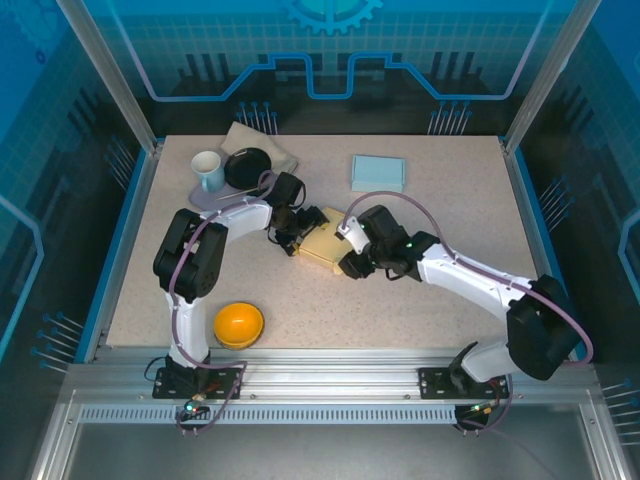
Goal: Fold the paper box
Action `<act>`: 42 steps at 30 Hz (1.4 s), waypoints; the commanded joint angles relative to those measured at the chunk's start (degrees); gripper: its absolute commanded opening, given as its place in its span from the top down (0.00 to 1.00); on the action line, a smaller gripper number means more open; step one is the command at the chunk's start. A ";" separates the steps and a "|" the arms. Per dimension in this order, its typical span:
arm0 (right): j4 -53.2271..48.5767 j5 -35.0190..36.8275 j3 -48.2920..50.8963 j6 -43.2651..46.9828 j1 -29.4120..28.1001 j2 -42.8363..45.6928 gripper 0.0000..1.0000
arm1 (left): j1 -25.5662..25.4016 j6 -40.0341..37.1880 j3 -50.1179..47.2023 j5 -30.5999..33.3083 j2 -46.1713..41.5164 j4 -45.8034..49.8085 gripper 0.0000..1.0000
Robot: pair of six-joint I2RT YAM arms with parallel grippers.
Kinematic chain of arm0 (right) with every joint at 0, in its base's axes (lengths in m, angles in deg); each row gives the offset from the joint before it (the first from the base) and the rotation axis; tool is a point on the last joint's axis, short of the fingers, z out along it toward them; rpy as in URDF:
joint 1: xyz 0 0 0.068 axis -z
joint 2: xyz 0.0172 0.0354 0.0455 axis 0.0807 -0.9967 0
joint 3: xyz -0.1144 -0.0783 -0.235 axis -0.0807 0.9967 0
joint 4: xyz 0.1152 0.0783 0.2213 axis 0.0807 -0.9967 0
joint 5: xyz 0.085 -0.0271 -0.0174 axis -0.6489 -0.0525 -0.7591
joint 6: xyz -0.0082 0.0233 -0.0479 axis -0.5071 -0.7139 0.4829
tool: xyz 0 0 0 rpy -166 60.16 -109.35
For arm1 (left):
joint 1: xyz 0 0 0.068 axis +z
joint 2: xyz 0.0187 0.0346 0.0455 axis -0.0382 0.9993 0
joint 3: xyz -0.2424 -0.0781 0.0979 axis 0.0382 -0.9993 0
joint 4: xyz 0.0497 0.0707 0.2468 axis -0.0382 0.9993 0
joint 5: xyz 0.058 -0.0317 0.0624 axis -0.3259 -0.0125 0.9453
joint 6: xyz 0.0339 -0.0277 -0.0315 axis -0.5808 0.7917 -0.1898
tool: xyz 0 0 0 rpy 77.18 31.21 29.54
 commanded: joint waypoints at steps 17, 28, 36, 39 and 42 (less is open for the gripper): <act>12.49 5.44 1.46 14.88 -2.05 -8.22 0.55 | -0.07 -4.25 2.50 1.50 5.81 8.75 0.09; 11.61 -4.40 -4.24 -8.15 15.42 -7.42 0.44 | 0.19 -6.50 8.52 16.88 -6.43 21.35 0.03; 3.03 -12.35 -20.49 -9.12 16.90 -22.28 0.45 | 0.06 -2.95 -5.64 15.28 -22.13 18.69 0.03; 1.27 -13.16 -25.32 -8.92 16.78 -26.37 0.44 | -0.89 -0.99 -11.87 11.48 -25.34 13.78 0.04; -1.73 -13.84 -30.15 -7.04 16.55 -31.06 0.44 | -2.97 1.76 -14.13 8.07 -24.28 9.46 0.04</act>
